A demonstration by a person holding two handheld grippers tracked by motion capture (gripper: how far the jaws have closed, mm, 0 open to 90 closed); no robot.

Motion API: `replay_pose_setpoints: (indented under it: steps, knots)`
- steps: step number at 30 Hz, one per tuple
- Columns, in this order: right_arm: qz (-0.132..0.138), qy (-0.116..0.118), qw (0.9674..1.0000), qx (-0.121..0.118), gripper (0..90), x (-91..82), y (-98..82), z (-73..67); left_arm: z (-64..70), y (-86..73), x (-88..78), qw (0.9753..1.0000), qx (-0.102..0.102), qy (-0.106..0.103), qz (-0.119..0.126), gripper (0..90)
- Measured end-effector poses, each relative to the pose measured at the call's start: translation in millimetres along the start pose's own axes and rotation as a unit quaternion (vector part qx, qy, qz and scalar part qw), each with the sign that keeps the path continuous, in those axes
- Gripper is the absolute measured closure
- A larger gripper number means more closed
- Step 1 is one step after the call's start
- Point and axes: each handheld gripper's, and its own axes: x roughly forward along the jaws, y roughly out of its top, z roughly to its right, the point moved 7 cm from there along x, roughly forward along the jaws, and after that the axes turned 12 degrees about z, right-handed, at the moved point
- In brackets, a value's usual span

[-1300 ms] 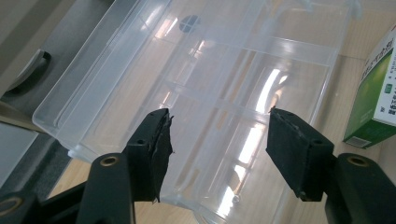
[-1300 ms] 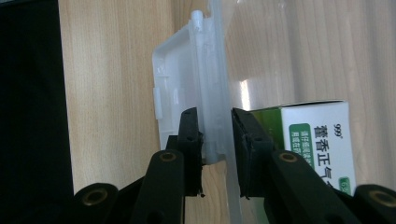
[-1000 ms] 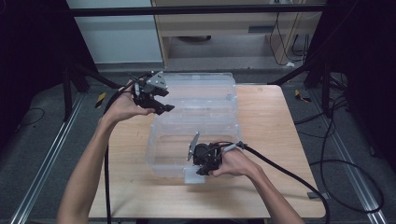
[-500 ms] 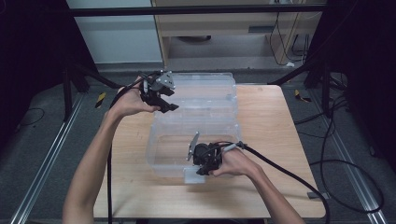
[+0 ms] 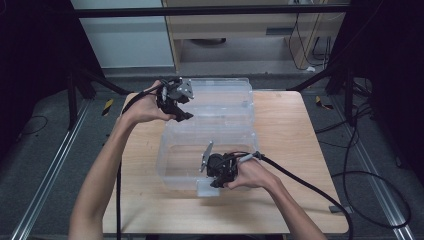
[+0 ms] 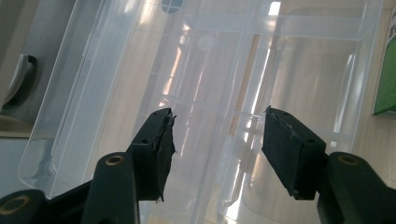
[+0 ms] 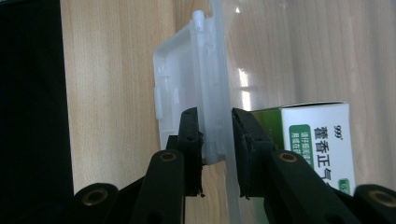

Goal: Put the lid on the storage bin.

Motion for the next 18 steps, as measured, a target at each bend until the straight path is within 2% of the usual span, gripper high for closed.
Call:
replay_pose_setpoints:
  steps: [13, 18]
  knots:
    - [-0.001, 0.0, 1.0, -0.003, 74.5, -0.1, -0.2, 0.2, -0.5, 4.8, 7.5, 0.999, 0.036, 0.002, -0.028, 42.7]
    - [-0.003, -0.001, 1.0, 0.0, 74.6, -0.5, -0.4, -0.2, -1.8, 3.4, 10.9, 0.9979, 0.047, 0.011, -0.043, 43.4]
